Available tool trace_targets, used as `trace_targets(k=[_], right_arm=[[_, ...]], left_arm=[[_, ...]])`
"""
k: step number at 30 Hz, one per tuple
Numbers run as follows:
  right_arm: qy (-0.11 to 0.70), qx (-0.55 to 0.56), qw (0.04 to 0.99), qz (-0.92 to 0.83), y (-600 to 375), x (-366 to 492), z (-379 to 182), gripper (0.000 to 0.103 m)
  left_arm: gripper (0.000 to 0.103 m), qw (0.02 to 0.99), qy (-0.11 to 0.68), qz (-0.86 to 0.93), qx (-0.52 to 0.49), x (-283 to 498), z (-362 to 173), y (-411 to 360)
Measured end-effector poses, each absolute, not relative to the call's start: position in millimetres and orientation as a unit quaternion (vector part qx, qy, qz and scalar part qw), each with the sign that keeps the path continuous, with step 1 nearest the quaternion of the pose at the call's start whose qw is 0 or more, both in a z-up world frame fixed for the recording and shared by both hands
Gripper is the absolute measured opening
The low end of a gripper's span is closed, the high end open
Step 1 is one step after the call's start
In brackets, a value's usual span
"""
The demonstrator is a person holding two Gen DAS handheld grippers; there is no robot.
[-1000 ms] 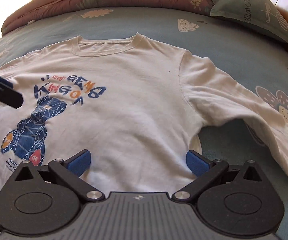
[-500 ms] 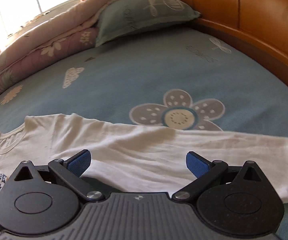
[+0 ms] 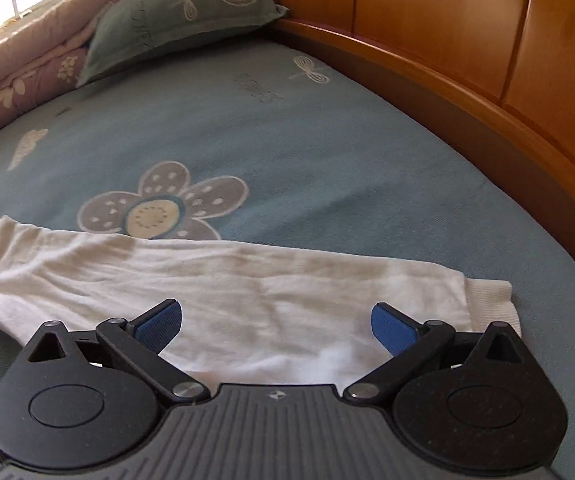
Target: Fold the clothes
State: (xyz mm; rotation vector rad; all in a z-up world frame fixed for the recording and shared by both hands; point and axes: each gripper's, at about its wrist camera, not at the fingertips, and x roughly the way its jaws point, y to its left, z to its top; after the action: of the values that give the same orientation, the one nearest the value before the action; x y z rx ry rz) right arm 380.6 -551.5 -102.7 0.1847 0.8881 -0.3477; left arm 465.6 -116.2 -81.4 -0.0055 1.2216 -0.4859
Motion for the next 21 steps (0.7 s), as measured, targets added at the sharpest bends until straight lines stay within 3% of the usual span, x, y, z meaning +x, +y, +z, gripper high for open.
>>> trace_targets(k=[10, 15, 21], right_arm=[[0.426, 0.089, 0.884, -0.168, -602, 401, -102, 0.103], [0.41, 0.065, 0.901, -0.125, -554, 385, -80, 0.103], [0.439, 0.003, 0.895, -0.086, -520, 364, -104, 0.103]], left_arm=[[0.098, 0.787, 0.571, -0.232, 0.011, 466, -88, -121], [0.1, 0.79, 0.567, -0.233, 0.023, 464, -89, -125], [0.1, 0.786, 0.566, -0.245, 0.04, 464, -89, -126]])
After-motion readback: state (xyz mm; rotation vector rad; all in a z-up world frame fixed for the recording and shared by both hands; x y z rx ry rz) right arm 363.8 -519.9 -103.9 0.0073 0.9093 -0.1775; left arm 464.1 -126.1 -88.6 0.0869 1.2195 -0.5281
